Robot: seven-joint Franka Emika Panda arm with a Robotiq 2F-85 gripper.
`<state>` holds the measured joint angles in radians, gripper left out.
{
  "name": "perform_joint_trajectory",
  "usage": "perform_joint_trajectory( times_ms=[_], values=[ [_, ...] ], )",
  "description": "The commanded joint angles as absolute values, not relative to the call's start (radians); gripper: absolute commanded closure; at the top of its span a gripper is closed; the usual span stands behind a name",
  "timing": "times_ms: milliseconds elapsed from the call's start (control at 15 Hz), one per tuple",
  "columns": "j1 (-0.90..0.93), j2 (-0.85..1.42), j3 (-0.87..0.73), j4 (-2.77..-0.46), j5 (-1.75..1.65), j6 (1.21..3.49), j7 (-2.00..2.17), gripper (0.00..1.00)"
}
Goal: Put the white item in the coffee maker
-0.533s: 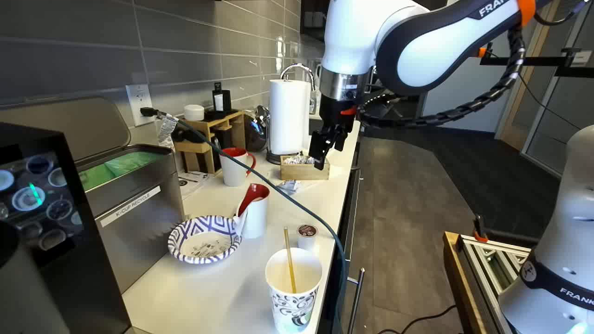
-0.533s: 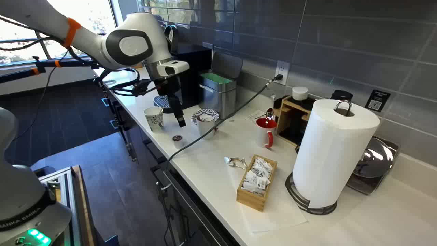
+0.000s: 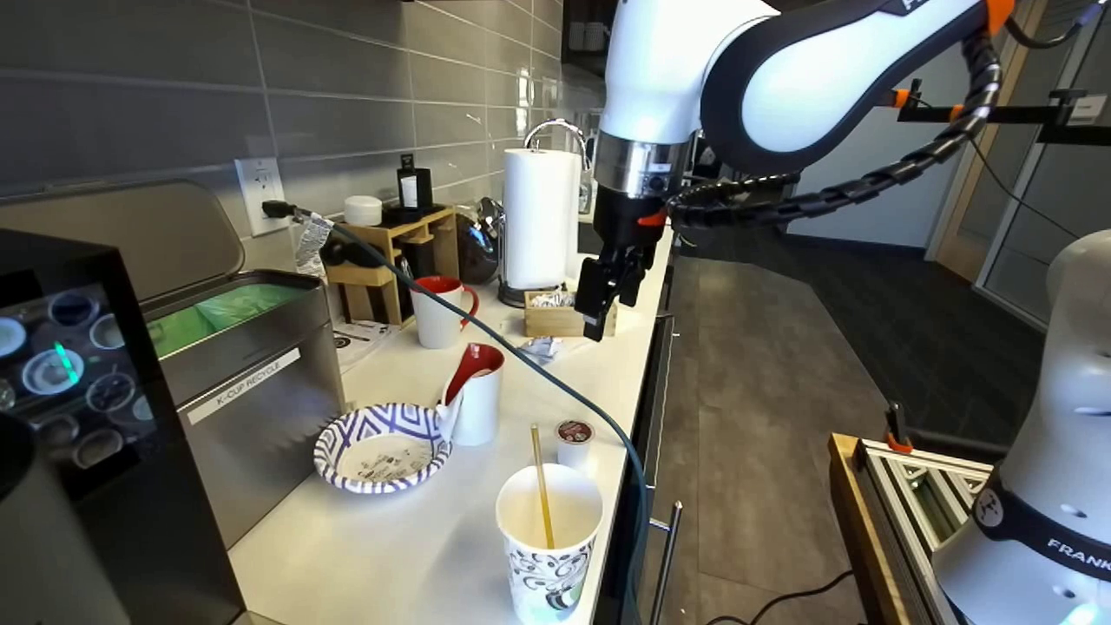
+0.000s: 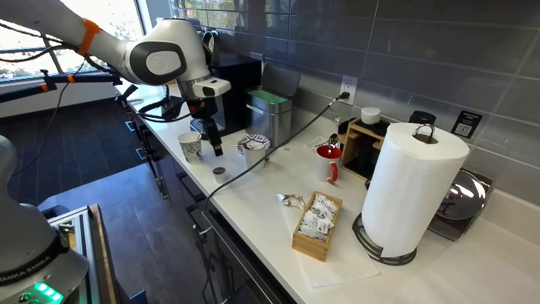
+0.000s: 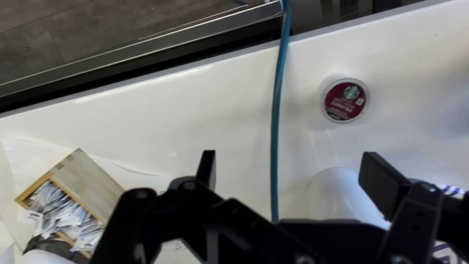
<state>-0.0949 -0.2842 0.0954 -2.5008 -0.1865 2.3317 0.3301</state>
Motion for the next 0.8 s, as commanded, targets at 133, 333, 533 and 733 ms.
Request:
perform_joint_trajectory(
  times_ms=[133, 333, 533, 733],
  values=[
    [-0.014, -0.228, 0.071, -2.569, -0.108, 2.547, 0.172, 0.0],
    [-0.013, -0.16, 0.07, -2.575, -0.123, 2.626, 0.143, 0.0],
    [-0.011, -0.082, 0.06, -2.562, -0.111, 2.641, 0.097, 0.0],
    [-0.014, -0.119, 0.064, -2.566, -0.13, 2.611, 0.134, 0.0]
  ],
)
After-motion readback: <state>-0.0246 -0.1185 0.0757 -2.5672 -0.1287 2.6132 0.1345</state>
